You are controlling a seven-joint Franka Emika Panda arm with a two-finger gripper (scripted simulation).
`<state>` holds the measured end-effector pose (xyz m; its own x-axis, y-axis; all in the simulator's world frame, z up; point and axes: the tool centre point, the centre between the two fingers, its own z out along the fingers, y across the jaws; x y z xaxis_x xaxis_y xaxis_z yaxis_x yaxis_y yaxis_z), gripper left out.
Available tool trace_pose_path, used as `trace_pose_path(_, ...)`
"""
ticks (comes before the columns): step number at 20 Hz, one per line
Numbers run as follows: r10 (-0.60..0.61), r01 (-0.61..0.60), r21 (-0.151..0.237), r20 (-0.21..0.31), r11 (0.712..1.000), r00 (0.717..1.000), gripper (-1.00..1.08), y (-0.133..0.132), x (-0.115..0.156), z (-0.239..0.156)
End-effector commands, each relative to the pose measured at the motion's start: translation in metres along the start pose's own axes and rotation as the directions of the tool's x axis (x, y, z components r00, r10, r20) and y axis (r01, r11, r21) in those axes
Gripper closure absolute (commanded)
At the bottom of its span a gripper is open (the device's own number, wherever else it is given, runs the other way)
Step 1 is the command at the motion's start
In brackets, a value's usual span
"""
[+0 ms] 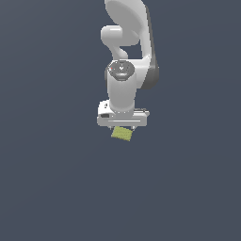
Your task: Pick up the object and move it to a goal position.
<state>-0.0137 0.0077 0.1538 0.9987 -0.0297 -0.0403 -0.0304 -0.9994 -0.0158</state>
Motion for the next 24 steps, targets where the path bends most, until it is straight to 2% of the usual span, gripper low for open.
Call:
trace_pose_path(1, 0.000, 0.000, 0.000, 0.000, 1.000, 1.000, -0.92, 0.000, 0.000, 0.000)
trace_pose_path(9, 0.017, -0.016, 0.017, -0.031, 1.000, 0.999, -0.92, 0.014, 0.011, -0.011)
trace_pose_path(15, 0.012, -0.011, 0.017, -0.032, 1.000, 0.999, -0.92, 0.015, 0.011, -0.010)
trace_pose_path(24, -0.082, 0.082, 0.007, -0.033, 0.997, 0.996, -0.92, 0.016, 0.007, -0.002)
